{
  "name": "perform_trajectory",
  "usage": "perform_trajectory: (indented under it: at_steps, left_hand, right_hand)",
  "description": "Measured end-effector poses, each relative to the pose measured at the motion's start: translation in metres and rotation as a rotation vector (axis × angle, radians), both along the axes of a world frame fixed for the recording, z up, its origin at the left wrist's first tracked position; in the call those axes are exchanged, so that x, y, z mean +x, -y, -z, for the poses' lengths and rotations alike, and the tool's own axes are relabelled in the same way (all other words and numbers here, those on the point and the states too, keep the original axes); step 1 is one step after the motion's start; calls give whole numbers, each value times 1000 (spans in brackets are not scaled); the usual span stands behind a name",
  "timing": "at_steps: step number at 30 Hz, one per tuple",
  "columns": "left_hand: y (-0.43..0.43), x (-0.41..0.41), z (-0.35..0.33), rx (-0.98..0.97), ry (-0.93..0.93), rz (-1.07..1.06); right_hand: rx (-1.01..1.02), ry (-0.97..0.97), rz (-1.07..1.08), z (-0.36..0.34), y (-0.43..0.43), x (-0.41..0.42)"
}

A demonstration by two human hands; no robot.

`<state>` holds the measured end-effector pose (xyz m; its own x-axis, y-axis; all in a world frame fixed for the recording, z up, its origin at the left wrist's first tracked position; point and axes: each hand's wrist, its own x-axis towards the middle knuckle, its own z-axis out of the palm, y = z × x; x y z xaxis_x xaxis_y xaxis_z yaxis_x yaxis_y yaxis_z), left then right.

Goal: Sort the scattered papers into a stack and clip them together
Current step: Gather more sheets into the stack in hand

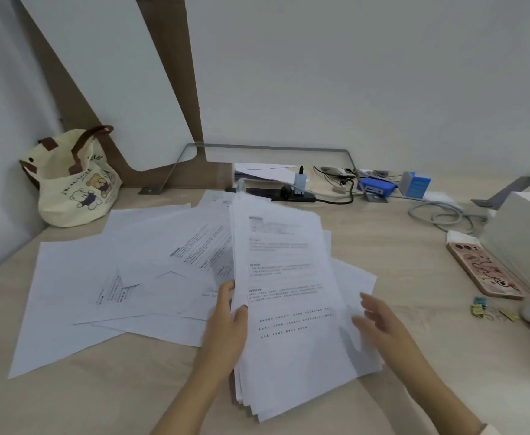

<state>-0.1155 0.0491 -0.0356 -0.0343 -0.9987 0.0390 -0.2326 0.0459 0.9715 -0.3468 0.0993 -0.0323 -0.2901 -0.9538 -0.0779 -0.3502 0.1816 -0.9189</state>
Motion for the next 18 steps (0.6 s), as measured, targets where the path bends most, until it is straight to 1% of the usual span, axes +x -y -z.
perform_trajectory:
  at_steps: [3, 6, 9, 11, 14, 16, 18]
  left_hand:
    - [-8, -1, -23, -55, -131, 37]
    - [-10, -4, -48, -135, -200, 83]
    - [-6, -3, -69, -225, -252, 93]
    - [-4, -1, -79, -271, -290, 105]
    - [-4, -2, -80, -285, -330, 117]
    - [-8, -6, -76, -280, -297, 133]
    - [-12, -11, -75, -288, -284, 124]
  right_hand:
    - [-2, 179, 59, -28, 12, 0]
    - [-95, 328, 33, -58, 13, 0]
    - [-273, 359, 2, -85, 7, -3]
    - [-349, 361, -42, -97, 2, -5]
    - [-316, 326, -71, -91, -5, -4]
    - [-265, 357, -46, -77, -8, -2]
    - [-263, 385, -11, -69, -11, 1]
